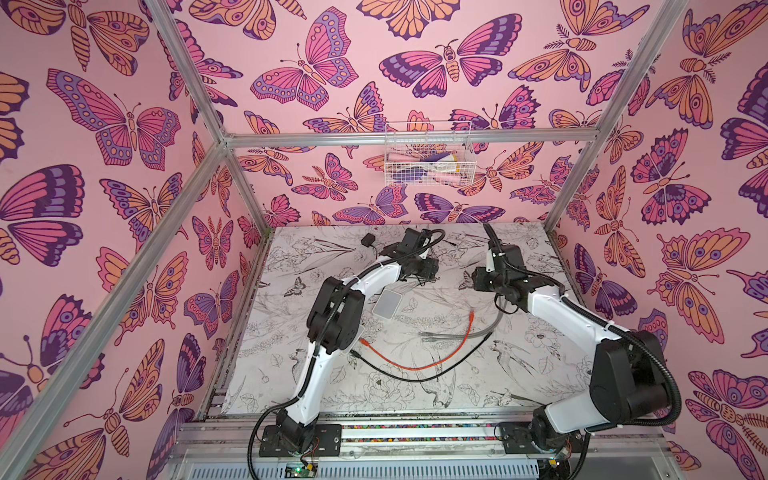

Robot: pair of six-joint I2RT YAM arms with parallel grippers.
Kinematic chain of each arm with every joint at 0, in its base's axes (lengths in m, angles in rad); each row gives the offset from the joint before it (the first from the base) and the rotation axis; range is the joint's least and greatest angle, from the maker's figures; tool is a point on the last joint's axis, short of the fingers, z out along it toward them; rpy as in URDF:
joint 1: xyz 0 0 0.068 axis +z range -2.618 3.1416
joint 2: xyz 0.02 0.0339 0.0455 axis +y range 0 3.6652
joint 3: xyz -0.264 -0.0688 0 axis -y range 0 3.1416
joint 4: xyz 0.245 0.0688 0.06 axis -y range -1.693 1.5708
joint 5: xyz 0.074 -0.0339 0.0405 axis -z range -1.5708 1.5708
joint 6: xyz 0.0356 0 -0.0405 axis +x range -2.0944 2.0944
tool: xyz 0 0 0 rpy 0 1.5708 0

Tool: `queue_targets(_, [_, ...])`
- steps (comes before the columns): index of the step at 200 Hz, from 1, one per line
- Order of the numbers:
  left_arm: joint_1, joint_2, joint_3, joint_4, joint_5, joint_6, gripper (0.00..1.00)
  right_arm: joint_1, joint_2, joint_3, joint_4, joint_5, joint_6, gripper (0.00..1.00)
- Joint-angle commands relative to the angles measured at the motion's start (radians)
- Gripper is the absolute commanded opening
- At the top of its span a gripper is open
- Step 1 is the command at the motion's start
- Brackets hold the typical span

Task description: Insert the plug into the switch port

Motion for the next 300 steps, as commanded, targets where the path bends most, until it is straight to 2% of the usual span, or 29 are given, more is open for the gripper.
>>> queue_targets(1, [-0.005, 0.104, 0.143, -0.129, -0.035, 0.039, 0.74, -0.014, -0.043, -0.042, 0.025, 0.000, 0.016, 0.41])
queue_targets(36, [-0.026, 0.281, 0.439, -0.276, -0.081, 0.066, 0.73, -0.026, -0.068, -0.072, 0.049, -0.004, 0.022, 0.41])
queue_targets(67, [-0.026, 0.335, 0.513, -0.295, -0.108, 0.067, 0.67, -0.027, -0.058, -0.075, 0.065, -0.009, 0.025, 0.41])
queue_targets(83, [-0.023, 0.344, 0.516, -0.300, -0.123, 0.069, 0.61, -0.027, -0.048, -0.073, 0.068, -0.018, 0.027, 0.41])
queue_targets(109, [-0.020, 0.338, 0.482, -0.320, -0.128, 0.069, 0.43, -0.027, -0.047, -0.080, 0.076, -0.028, 0.035, 0.40])
queue_targets(136, [-0.012, 0.279, 0.364, -0.319, -0.145, 0.063, 0.31, -0.027, -0.062, -0.101, 0.091, -0.021, 0.042, 0.40])
queue_targets(158, [0.010, 0.195, 0.220, -0.307, -0.166, 0.044, 0.27, -0.026, -0.074, -0.116, 0.098, -0.007, 0.045, 0.40])
queue_targets(208, [0.107, -0.085, -0.235, -0.083, -0.176, -0.015, 0.29, -0.027, -0.076, -0.130, 0.120, -0.014, 0.057, 0.39])
queue_targets(219, [0.131, -0.139, -0.315, -0.029, -0.192, -0.041, 0.33, -0.026, -0.072, -0.135, 0.127, -0.023, 0.060, 0.39])
queue_targets(226, [0.144, -0.164, -0.351, 0.001, -0.195, -0.050, 0.41, -0.027, -0.068, -0.135, 0.131, -0.033, 0.060, 0.39])
queue_targets(242, [0.150, -0.200, -0.367, 0.006, -0.206, -0.042, 0.52, -0.026, -0.059, -0.129, 0.135, -0.052, 0.063, 0.39])
queue_targets(258, [0.119, -0.225, -0.354, 0.004, -0.236, -0.002, 0.62, -0.027, -0.054, -0.128, 0.138, -0.057, 0.066, 0.39])
queue_targets(278, [0.066, -0.239, -0.311, 0.001, -0.296, 0.053, 0.66, -0.027, -0.057, -0.129, 0.137, -0.054, 0.065, 0.39])
queue_targets(300, [0.050, -0.217, -0.240, -0.003, -0.260, 0.064, 0.66, -0.026, -0.063, -0.132, 0.136, -0.052, 0.062, 0.39])
